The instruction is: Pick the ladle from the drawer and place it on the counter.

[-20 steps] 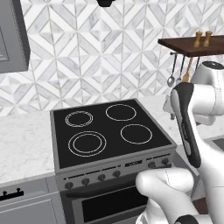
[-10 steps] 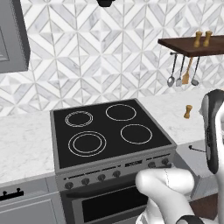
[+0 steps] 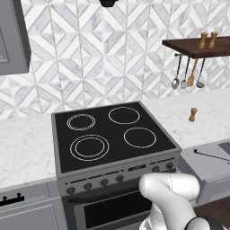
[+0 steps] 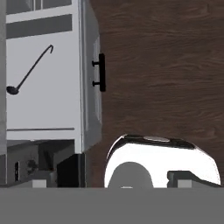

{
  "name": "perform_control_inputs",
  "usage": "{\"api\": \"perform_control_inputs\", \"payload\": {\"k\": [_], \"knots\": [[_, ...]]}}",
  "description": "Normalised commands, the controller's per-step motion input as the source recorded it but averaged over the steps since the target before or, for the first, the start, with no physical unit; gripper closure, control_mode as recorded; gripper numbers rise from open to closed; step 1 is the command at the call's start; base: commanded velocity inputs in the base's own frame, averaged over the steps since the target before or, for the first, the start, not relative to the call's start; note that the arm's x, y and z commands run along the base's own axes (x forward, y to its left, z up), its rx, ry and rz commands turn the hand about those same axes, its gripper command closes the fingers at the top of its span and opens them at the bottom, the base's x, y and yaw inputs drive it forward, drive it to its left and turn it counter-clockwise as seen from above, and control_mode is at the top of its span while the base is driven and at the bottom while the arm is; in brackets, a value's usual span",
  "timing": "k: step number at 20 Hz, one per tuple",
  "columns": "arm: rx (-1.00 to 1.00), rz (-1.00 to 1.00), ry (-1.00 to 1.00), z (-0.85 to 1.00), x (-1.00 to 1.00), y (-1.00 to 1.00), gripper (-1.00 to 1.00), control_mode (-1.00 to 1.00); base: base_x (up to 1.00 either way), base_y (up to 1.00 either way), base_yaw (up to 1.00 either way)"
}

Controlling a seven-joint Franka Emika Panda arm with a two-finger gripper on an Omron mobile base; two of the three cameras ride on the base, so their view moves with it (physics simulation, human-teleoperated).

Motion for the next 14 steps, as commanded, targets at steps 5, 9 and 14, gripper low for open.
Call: {"api": "perform_control_inputs", "payload": {"k": [5, 9, 14], "knots": [[0.1, -0.07, 0.11, -0.65, 0.16, -0.97, -1.0, -1.0, 0.0, 0.0, 0.0], [0.1, 0.0, 0.08, -0.5, 0.59, -0.69, -1.0, -1.0, 0.0, 0.0, 0.0], [0.06, 0.0, 0.04, -0.51, 0.78, -0.31, -1.0, -1.0, 0.0, 0.0, 0.0]]}}
